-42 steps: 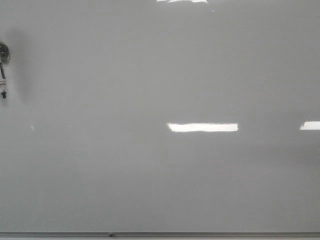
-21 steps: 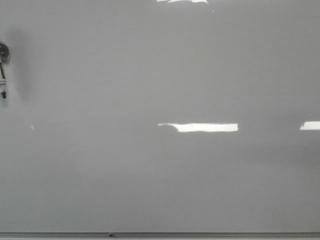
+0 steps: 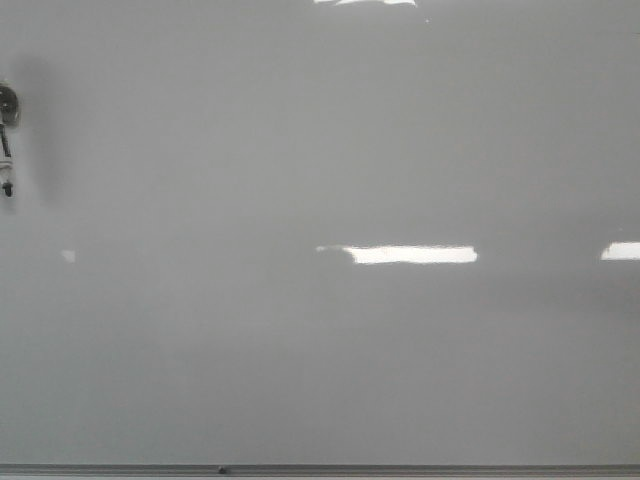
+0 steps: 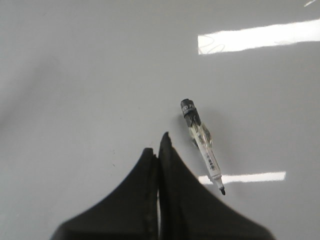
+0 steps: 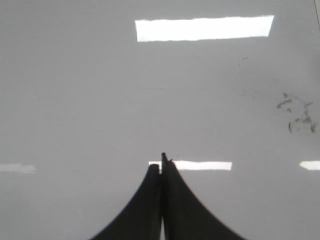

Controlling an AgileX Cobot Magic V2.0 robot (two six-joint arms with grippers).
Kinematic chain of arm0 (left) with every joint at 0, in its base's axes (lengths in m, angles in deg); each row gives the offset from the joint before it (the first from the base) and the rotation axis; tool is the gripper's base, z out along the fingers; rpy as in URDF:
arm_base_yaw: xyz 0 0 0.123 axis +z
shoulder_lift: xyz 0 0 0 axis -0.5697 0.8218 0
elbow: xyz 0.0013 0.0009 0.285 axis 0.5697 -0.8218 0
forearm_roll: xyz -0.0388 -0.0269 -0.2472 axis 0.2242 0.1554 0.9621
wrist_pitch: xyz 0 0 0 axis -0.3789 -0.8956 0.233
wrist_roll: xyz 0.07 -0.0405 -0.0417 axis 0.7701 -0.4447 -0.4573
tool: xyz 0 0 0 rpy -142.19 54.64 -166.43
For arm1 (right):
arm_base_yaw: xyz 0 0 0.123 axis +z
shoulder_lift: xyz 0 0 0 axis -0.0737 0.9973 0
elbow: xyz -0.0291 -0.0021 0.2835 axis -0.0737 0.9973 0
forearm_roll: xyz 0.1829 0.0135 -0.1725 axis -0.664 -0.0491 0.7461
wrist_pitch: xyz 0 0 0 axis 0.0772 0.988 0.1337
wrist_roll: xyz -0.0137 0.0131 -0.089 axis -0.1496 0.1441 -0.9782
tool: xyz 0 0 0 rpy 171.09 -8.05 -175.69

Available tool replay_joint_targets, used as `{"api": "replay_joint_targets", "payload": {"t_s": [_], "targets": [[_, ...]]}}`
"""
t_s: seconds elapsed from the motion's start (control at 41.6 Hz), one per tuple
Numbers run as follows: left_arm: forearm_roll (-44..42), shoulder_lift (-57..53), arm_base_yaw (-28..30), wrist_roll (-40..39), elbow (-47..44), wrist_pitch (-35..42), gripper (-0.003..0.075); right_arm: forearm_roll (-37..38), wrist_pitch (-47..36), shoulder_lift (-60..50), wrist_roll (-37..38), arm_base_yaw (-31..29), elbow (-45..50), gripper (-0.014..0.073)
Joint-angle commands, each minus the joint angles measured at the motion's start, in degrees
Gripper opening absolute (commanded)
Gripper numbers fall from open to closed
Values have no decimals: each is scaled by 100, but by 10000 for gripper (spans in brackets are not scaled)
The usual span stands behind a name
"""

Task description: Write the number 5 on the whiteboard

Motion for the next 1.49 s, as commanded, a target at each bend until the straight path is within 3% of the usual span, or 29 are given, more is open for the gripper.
{"api": "replay_joint_targets", "payload": {"t_s": [0.0, 0.216, 0.577, 0.937, 1.226, 1.298, 1.37, 1.466], "targets": [[99, -55, -39, -96, 559, 473, -20, 77, -168, -120, 3, -46, -674, -69], [99, 315, -39, -96, 2104, -755, -20, 77, 1103, 299, 3, -46, -2221, -69], [99, 1878, -39, -96, 4344, -3008, -20, 77, 2286, 1792, -2, -46, -4122, -69], [422, 2717, -39, -96, 4424, -3646, -20, 77, 2950, 2968, -2, -46, -4184, -69], [497, 3122, -39, -96, 4397, -3700, -20, 77, 3333, 3827, -116, -46, -4150, -57], [497, 3206, -39, -56, 4372, -3710, -19, 77, 3322, 3972, -165, -46, -4150, -5], [497, 3296, -39, 46, 4328, -3710, 6, 77, 3351, 4071, -186, -33, -4137, 121], [497, 3418, -39, 132, 4305, -3710, 125, 77, 3385, 4149, -191, -33, -4112, 333]]}}
